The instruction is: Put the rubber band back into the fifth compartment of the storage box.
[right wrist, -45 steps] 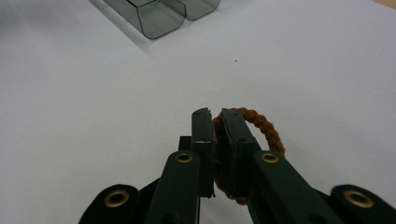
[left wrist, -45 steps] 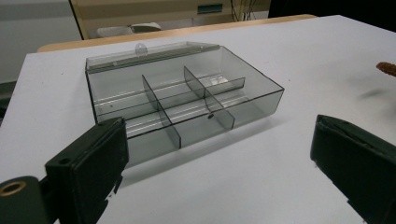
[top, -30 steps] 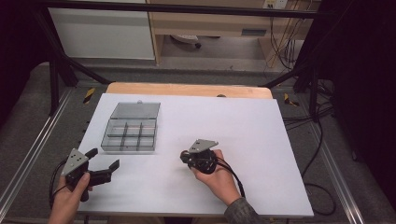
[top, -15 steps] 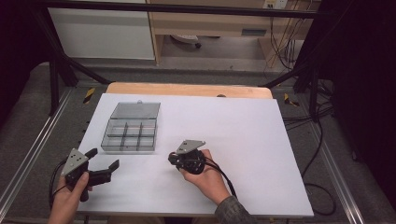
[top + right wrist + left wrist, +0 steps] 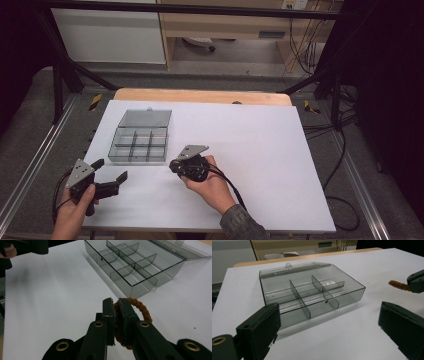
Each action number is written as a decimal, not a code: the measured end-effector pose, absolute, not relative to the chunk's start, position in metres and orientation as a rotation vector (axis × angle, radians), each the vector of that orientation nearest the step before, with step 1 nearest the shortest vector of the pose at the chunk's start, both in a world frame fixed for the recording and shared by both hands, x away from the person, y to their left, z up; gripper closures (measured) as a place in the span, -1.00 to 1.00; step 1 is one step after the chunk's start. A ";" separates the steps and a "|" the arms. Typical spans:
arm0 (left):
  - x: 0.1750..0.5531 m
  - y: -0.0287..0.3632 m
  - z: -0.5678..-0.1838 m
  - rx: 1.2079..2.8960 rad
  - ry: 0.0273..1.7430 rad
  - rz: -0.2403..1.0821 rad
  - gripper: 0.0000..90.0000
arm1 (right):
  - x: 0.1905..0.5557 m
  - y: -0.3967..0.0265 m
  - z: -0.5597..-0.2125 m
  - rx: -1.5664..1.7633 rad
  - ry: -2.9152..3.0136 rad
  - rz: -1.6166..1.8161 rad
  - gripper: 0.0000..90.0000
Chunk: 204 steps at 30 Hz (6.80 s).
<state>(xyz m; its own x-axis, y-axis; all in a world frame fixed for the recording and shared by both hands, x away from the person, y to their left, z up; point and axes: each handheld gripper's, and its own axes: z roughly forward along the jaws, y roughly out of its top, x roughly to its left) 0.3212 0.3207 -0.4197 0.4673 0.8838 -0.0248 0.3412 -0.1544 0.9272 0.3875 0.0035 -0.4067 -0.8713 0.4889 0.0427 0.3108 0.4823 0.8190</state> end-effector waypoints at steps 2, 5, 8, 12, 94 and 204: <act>0.321 0.321 -0.420 1.719 1.057 0.680 -0.91 | 0.389 0.008 -0.404 0.688 2.532 1.348 0.88; 0.321 0.321 -0.420 1.720 1.056 0.679 -0.91 | 0.391 0.013 -0.400 0.684 2.526 1.371 0.88; 0.322 0.321 -0.420 1.724 1.055 0.680 -0.91 | 0.392 0.018 -0.395 0.669 2.525 1.382 0.88; 0.322 0.321 -0.420 1.721 1.058 0.680 -0.91 | 0.395 0.025 -0.389 0.657 2.516 1.382 0.88; 0.322 0.320 -0.421 1.755 1.047 0.668 -0.91 | 0.464 0.096 -0.369 0.825 2.454 1.537 0.88; 0.323 0.320 -0.422 1.768 1.043 0.655 -0.91 | 0.474 0.134 -0.412 0.842 2.607 1.386 0.75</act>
